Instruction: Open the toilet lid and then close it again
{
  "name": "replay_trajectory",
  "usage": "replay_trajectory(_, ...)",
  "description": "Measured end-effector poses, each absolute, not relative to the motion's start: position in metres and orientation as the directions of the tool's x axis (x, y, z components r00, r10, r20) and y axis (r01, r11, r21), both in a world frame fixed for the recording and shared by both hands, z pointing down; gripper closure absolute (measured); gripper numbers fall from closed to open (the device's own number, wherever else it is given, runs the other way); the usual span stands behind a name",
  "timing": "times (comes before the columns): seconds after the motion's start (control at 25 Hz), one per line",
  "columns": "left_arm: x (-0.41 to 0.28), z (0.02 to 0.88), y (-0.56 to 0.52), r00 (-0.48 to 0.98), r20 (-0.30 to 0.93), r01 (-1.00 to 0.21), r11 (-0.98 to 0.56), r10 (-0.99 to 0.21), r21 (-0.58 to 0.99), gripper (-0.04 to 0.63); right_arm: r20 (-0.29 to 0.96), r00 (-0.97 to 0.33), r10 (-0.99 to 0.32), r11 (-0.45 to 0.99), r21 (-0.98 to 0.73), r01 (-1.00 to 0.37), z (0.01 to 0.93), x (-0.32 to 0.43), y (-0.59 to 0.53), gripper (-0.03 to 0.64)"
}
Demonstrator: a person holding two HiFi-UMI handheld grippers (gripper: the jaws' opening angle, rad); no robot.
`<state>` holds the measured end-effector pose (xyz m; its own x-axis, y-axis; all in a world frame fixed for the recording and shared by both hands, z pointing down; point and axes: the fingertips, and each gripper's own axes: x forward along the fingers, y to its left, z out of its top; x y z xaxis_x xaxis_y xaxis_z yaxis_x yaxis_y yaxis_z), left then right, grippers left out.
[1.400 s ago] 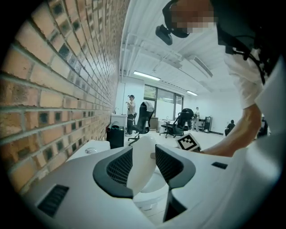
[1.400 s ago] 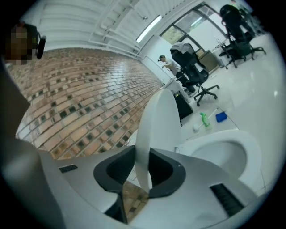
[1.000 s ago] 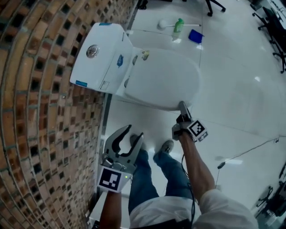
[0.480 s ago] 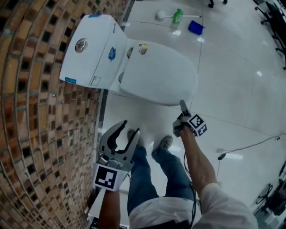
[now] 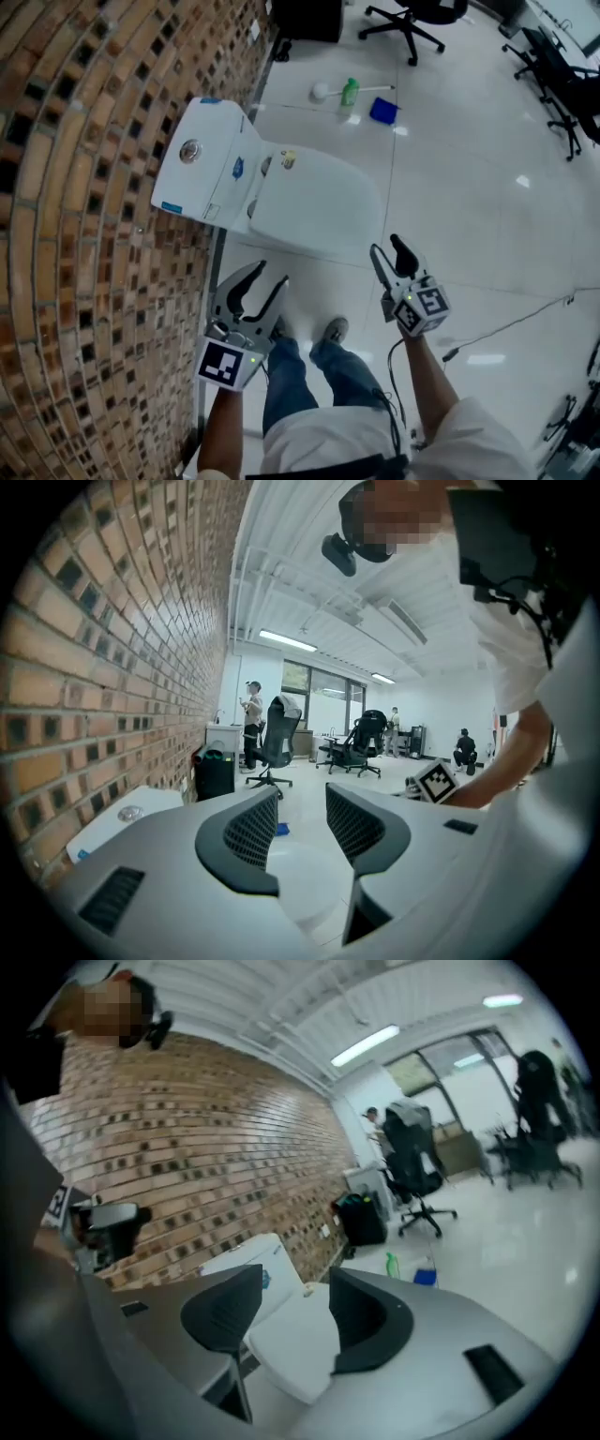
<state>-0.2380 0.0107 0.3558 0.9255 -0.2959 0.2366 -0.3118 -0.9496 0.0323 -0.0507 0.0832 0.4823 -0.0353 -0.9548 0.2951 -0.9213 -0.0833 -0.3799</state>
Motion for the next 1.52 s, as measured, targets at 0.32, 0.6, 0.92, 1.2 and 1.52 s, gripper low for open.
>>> replay_trajectory(0.32,-0.236,0.271,0.036,0.947,0.195,-0.247,-0.967,-0.256,-0.066,0.437,0.248,-0.209,-0.946,0.224,0.037,-0.974,0.328,-0.090,0.111,0.388)
replay_trajectory(0.6,-0.249,0.282,0.084,0.943,0.249,-0.217,-0.975,-0.223,-0.050,0.437,0.317,-0.238,-0.918,0.255,0.012,-0.967,0.336,-0.131,0.145,0.388)
replay_trajectory(0.92,-0.255,0.279,0.094,0.942,0.218,-0.249,-0.967,-0.254,-0.051,0.439,0.297,-0.261,-0.918,0.281,0.025,-0.959,0.327,-0.142,0.152,0.388)
replay_trajectory(1.2,-0.264,0.268,0.085,0.934,0.146,-0.326,-0.945,-0.325,-0.020,0.440,0.299,-0.270,-0.915,0.292,0.028,-0.956,0.327,-0.142,0.156,0.388)
replay_trajectory(1.52,-0.260,0.277,0.085,0.923,0.195,-0.330,-0.943,-0.332,-0.040,0.440,0.294,-0.290,-0.911,0.307,0.011,-0.952,0.330,-0.135,0.152,0.388)
